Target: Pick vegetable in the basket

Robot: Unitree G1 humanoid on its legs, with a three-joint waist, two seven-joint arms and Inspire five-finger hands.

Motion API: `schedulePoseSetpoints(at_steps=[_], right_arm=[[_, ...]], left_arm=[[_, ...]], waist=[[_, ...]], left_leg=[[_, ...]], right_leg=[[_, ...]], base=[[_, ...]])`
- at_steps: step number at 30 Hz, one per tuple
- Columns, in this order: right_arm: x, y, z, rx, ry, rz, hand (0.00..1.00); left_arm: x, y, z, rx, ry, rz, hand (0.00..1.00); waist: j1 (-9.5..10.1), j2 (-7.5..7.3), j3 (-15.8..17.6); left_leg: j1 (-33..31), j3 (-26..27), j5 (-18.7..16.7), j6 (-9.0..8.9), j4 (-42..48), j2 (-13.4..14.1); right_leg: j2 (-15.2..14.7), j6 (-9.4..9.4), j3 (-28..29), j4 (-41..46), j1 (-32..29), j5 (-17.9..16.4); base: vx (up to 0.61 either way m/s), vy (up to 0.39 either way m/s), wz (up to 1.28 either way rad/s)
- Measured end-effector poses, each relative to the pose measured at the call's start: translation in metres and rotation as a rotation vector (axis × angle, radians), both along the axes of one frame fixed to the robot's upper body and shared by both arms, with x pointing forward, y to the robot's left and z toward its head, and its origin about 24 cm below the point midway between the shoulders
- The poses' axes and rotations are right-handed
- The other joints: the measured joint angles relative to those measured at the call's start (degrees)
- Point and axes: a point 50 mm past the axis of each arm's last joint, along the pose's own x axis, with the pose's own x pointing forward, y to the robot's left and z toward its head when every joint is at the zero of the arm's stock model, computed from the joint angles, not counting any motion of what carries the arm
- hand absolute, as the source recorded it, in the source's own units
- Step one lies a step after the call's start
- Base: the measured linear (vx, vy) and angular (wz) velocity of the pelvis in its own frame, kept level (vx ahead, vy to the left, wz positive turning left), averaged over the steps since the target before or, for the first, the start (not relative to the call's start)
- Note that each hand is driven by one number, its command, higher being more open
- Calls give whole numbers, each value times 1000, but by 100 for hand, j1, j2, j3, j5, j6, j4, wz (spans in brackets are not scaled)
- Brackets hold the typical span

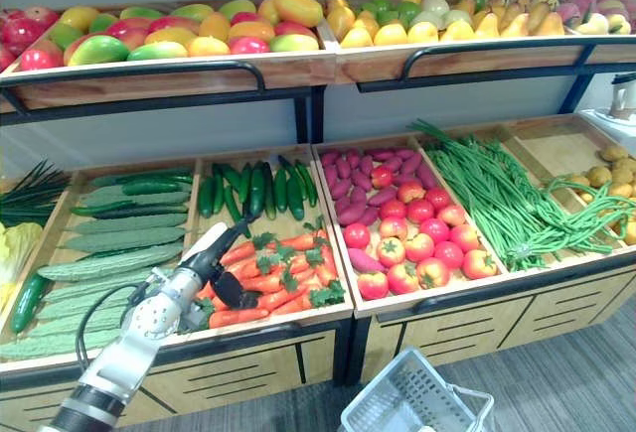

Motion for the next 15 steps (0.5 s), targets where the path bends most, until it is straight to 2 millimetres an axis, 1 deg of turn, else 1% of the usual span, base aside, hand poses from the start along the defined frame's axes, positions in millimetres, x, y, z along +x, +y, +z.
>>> schedulePoseSetpoints(at_steps=[1, 6, 10, 12, 14, 15], right_arm=[[-7, 2, -1, 2, 13, -5, 0], [-8, 5, -1, 8, 13, -6, 0], [-1, 6, 0, 3, -18, 4, 0], [2, 7, 1, 2, -34, 6, 0], [6, 7, 2, 0, -49, 9, 0], [8, 6, 3, -4, -59, 10, 0]], left_arm=[[3, 4, -7, 46, -17, 102, 100], [5, 3, -13, 30, -7, 138, 100], [5, 9, -33, 38, 70, 210, 100], [2, 17, -49, 58, 159, 260, 100], [5, 17, -50, 55, 166, 274, 100], [12, 18, -42, 58, 127, 284, 100]], waist=[[-27, -84, -50], [-73, -98, -44], [-99, -107, 25], [-229, -128, 107], [-228, -175, 178], [-192, -206, 242]], left_leg=[[-15, 82, 11, -16, 25, 22], [-33, 97, 45, -48, 30, 86], [-60, 252, 85, -43, 30, 121], [-108, 291, 88, -46, 16, 133], [-235, 319, 104, -36, 4, 128], [-326, 327, 130, -26, 13, 123]], right_leg=[[38, -20, 62, 0, -63, 13], [79, -49, 71, 1, -95, 32], [133, -64, 195, 126, -277, 40], [145, -64, 231, 164, -368, 40], [146, -63, 273, 195, -522, 63], [143, -62, 285, 197, -614, 97]], base=[[-10, -76, -14], [-21, -48, -5], [-47, -55, -18], [-84, -66, -12], [-74, -43, -9], [-51, -29, -5]])
